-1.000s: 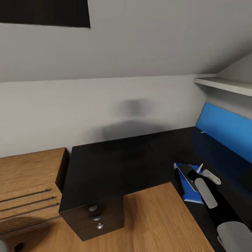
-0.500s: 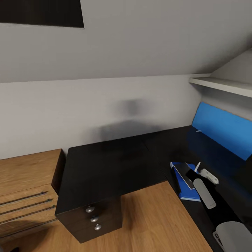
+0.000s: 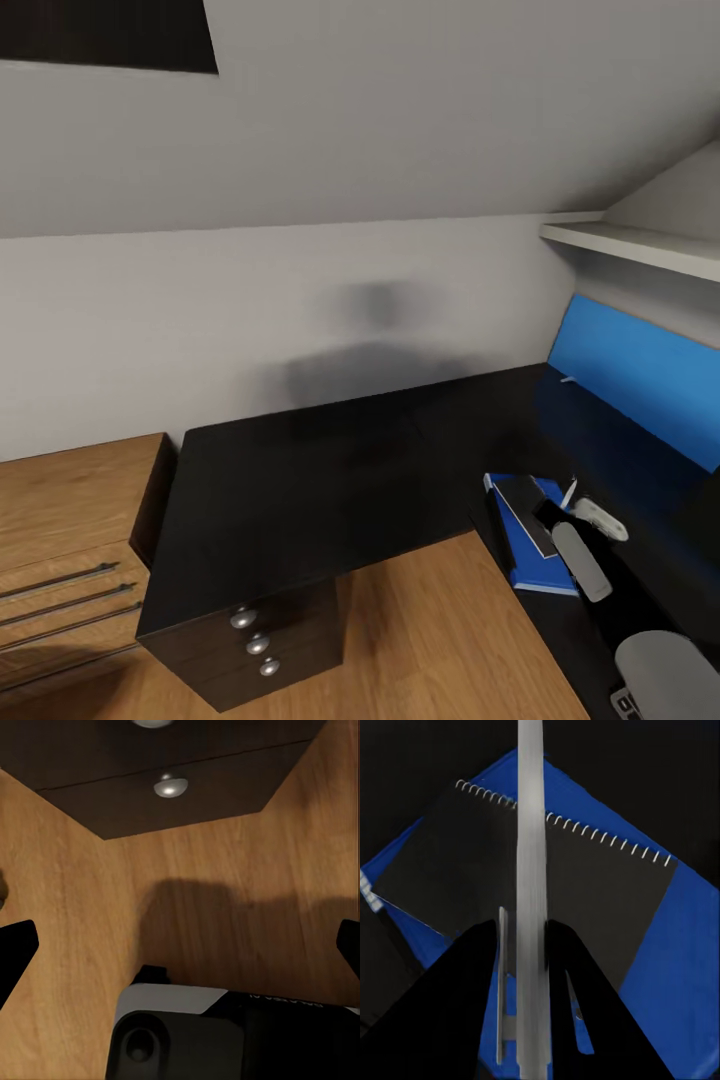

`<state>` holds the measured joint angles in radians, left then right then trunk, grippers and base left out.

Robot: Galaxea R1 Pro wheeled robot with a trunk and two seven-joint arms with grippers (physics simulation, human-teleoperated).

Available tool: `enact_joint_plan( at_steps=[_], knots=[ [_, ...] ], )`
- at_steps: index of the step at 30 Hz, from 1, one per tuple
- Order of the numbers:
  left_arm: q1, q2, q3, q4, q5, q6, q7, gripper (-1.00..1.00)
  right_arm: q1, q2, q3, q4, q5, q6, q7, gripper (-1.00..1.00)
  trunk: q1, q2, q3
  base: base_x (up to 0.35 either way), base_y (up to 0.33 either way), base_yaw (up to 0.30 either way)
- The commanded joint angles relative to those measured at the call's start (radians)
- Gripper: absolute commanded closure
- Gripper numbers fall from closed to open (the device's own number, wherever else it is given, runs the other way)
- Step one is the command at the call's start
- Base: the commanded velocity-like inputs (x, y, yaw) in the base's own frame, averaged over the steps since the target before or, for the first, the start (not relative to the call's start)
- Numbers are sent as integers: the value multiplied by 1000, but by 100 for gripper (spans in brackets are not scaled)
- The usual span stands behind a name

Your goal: In the bedroom, organize the workspace by keeping the computer under the desk, ensuring the monitor is on the desk, placing the keyboard on the desk next to the monitor, placing the mouse on the desk next to the keyboard, moving the folder from the swivel chair onto the desk next to the mouse, stacking the notebook on top of the folder with the pen on top of the notebook, and positioning the swivel chair next to the desk.

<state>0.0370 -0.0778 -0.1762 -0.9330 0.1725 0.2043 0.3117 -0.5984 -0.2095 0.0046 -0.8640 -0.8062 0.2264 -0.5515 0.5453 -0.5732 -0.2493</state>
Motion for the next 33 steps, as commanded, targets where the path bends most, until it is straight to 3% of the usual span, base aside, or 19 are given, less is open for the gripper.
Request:
enact_joint_plan(
  at_steps=[1,2,5,15,25,33],
  knots=[
    [0,0,-4,-3,9,4,7,-100,-7,1,2,33,30,-19,22,100,0,-2,-1,8,-5,0],
    [0,0,-4,-3,9,4,7,-100,-14,2,3,69,59,-34,49,100,0,-2,-1,3,-2,0],
    [0,0,-5,-3,8,4,7,-100,-36,2,3,123,77,-46,65,100,0,-2,-1,1,-1,0],
    [0,0,-5,-1,9,4,7,-100,-114,1,3,295,87,-84,141,100,0,-2,-1,0,0,0],
    [0,-1,-5,28,8,-1,7,-100,-122,0,3,313,88,-85,148,100,0,-2,-1,69,0,0],
    [0,-2,-7,34,8,-86,7,-100,-123,-1,3,314,88,-86,148,100,0,-2,-1,277,0,0]
  ],
)
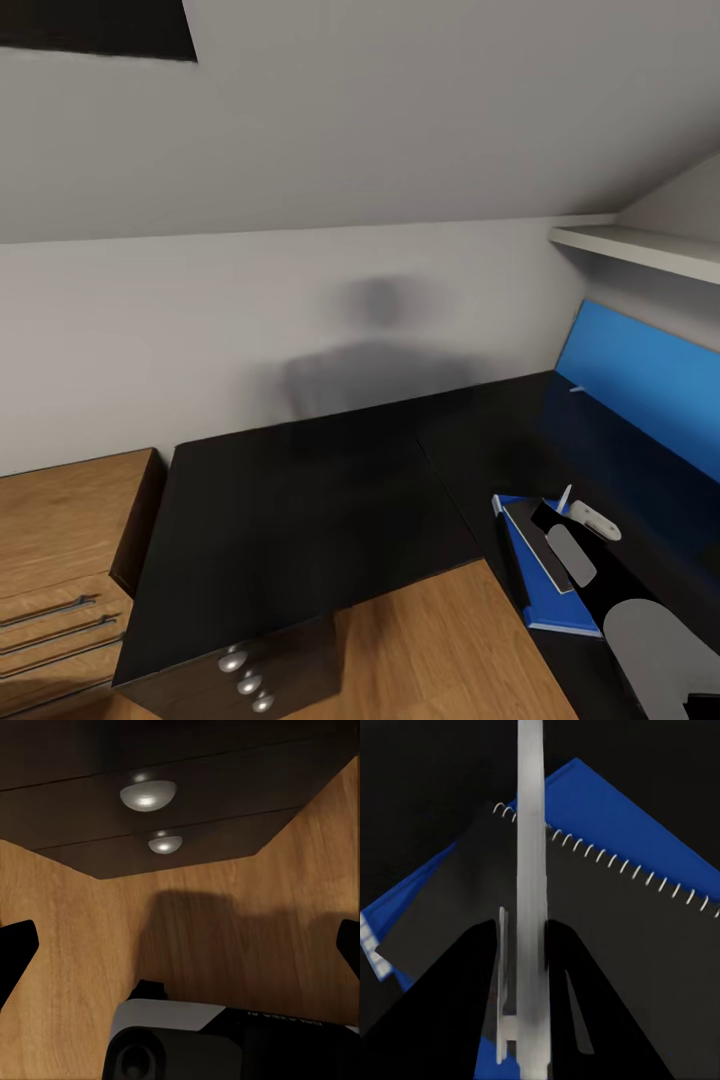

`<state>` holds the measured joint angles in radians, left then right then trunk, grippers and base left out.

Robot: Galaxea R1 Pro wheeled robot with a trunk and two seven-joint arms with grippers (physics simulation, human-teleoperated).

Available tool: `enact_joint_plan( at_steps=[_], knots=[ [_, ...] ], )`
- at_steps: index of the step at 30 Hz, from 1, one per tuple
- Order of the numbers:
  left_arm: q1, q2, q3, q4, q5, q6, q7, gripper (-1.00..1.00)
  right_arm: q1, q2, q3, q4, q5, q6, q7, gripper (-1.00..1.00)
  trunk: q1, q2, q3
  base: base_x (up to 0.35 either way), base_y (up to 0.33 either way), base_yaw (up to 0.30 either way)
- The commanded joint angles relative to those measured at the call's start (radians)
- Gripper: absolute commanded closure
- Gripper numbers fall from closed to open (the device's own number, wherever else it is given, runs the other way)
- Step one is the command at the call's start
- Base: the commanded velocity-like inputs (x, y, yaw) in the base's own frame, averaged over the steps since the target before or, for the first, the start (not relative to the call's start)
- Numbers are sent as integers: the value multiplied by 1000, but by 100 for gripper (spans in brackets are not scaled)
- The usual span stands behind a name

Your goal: In the bedroom, organize the workspace by keeping the computer under the desk, ensuring the monitor is on the desk, placing the keyboard on the desk next to the monitor, placing the mouse on the desk next to the keyboard, moving the folder from the swivel chair onto the desk next to the mouse, stacking the notebook on top of the folder with the pen on top of the notebook, and positioning the swivel chair next to the desk.

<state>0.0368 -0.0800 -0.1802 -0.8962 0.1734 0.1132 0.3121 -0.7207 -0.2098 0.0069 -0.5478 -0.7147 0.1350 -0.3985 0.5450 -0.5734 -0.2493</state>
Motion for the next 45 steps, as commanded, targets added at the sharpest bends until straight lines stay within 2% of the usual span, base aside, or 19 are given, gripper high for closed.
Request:
enact_joint_plan(
  at_steps=[1,15,29,36,45],
  knots=[
    [0,0,-3,0,8,-2,7,-100,0,0,1,-2,-3,6,-5,100,1,-1,-1,128,0,0],
    [0,0,-4,5,8,-15,7,-100,0,1,1,-1,-4,8,-7,100,1,-1,-1,23,0,0],
    [0,0,-2,5,8,-15,7,-100,0,3,1,-1,-7,20,-14,100,1,-1,-1,-93,0,0],
    [0,0,-4,5,8,-15,7,-100,0,3,1,-4,-10,71,-14,100,1,-1,-1,0,0,0],
    [0,0,-4,5,8,-15,8,-100,0,3,1,-4,-12,88,-14,100,1,-1,-1,0,0,0]
  ],
)
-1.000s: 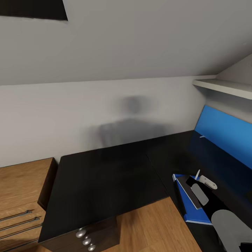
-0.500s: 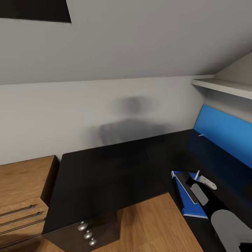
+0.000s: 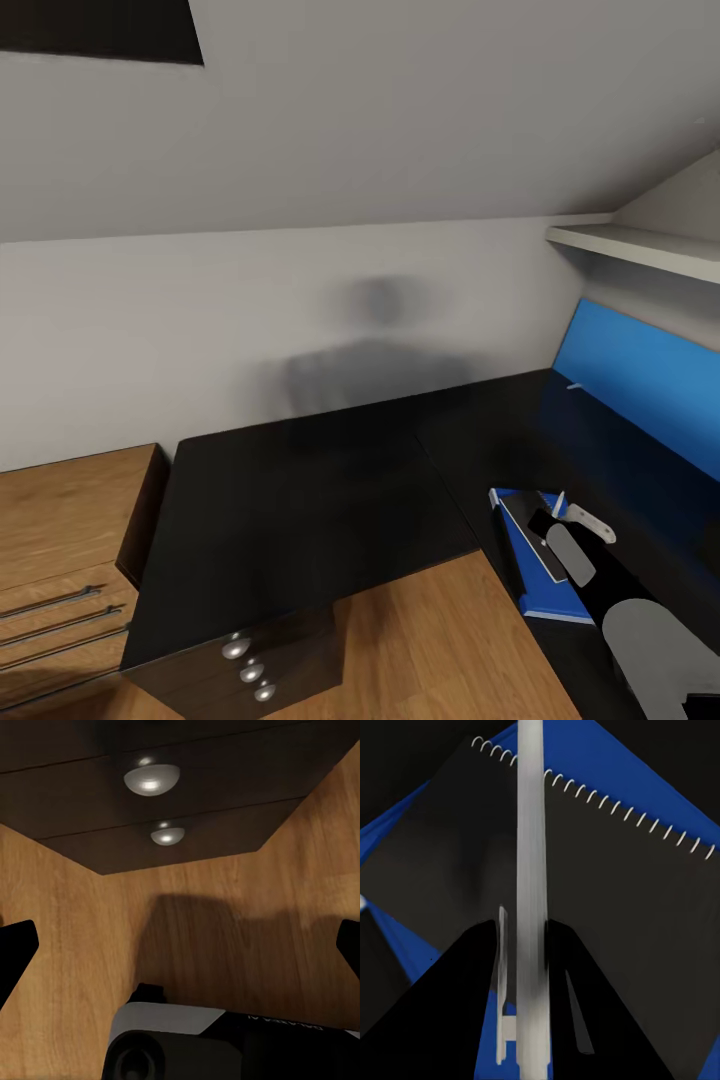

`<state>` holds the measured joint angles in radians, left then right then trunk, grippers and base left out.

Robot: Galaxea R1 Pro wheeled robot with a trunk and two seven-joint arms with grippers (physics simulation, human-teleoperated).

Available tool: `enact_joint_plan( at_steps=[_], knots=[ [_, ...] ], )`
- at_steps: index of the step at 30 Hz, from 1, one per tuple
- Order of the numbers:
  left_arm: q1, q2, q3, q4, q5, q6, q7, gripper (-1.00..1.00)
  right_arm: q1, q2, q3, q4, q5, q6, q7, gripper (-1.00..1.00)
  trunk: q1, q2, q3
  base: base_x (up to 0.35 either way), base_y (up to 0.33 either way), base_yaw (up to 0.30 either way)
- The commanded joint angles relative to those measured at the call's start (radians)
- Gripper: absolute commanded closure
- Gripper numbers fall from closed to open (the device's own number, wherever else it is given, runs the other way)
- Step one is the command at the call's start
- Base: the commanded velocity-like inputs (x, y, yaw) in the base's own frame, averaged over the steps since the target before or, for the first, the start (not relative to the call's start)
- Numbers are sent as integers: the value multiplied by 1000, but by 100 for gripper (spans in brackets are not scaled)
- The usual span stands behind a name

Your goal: In the bedroom, organize the workspace by keeping the computer under the desk, ensuring the monitor is on the desk, placing the keyboard on the desk next to the monitor, placing the mouse on the desk next to the keyboard, moving the folder from the swivel chair onto the desk next to the mouse, stacking the notebook on top of the folder with the pen on top of the notebook, and positioning the swivel chair next to the desk.

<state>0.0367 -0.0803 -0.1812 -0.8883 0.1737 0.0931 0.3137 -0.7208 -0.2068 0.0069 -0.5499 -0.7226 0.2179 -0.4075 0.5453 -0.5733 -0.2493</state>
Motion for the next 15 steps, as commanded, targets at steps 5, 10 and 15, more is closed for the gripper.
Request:
enact_joint_plan(
  at_steps=[5,10,15],
  knots=[
    [0,1,-3,-3,7,5,7,-100,0,0,1,-2,-4,6,-5,100,0,-1,-1,0,0,0],
    [0,1,-3,-3,7,5,7,-100,-1,0,0,-3,-3,6,-5,100,0,-1,-1,0,0,0],
    [1,1,-3,-3,7,5,7,-100,-1,0,0,-4,-3,6,-5,100,0,-1,-1,0,0,0]
  ],
)
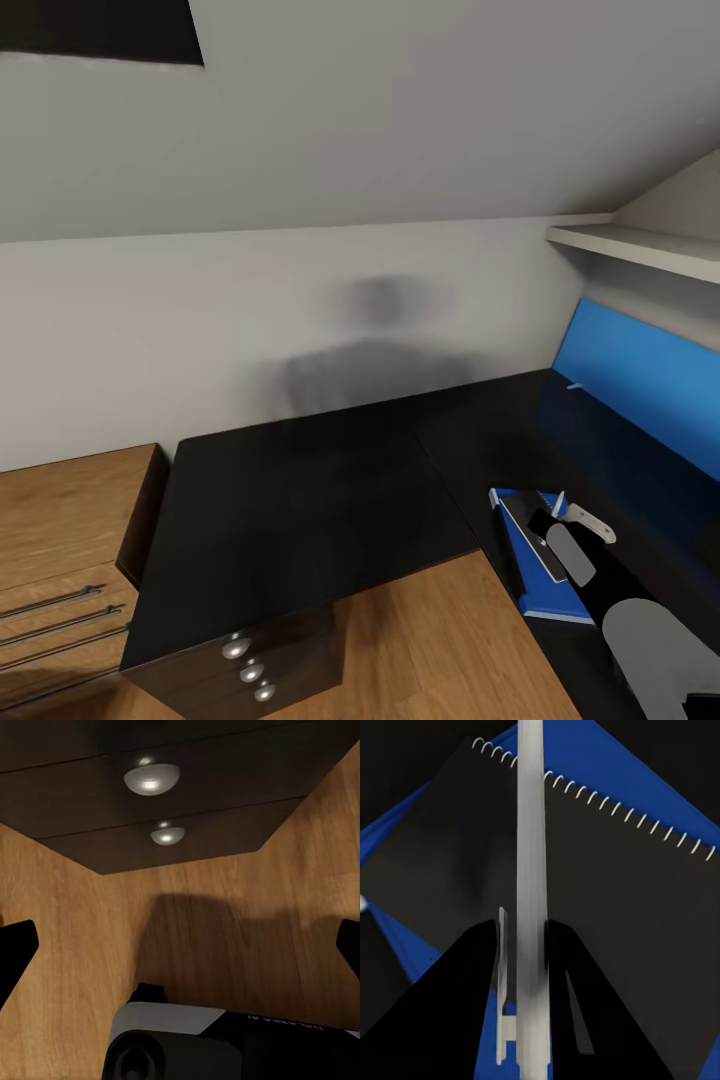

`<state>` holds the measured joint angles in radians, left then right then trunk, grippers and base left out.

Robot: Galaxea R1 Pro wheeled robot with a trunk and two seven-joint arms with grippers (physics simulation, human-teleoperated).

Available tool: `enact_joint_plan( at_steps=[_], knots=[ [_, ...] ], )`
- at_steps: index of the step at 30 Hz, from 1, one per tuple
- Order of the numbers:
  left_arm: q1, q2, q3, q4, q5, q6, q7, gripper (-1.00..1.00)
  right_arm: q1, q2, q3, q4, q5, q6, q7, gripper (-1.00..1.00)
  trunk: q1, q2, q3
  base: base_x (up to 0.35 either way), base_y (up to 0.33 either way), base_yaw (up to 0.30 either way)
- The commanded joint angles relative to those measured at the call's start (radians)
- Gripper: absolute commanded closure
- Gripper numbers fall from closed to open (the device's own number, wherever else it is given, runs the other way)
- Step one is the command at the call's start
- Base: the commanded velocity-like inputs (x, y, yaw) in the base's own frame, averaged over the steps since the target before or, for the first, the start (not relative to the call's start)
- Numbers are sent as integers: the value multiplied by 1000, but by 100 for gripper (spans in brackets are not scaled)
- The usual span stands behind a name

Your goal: In the bedroom, organize the workspace by keeping the computer under the desk, ensuring the monitor is on the desk, placing the keyboard on the desk next to the monitor, placing the mouse on the desk next to the keyboard, moving the folder from the swivel chair onto the desk next to the mouse, stacking the notebook on top of the folder with the pen on top of the notebook, and positioning the swivel chair next to the desk.

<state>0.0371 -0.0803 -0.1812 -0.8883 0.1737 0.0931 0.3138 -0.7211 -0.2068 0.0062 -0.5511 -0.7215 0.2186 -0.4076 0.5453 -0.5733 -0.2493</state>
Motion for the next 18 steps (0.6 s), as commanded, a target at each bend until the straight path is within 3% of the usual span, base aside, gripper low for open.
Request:
enact_joint_plan(
  at_steps=[1,11,18],
  knots=[
    [0,1,-3,-3,7,5,7,-100,0,0,1,-2,-4,5,-5,-100,0,-1,-1,0,0,0],
    [0,1,-2,-4,6,1,8,-100,0,0,0,-4,-4,4,-5,-100,0,-1,-1,0,0,0],
    [0,1,0,-1,6,5,8,-100,0,0,0,-15,-4,-4,-3,-100,-26,48,20,0,0,0]
  ],
)
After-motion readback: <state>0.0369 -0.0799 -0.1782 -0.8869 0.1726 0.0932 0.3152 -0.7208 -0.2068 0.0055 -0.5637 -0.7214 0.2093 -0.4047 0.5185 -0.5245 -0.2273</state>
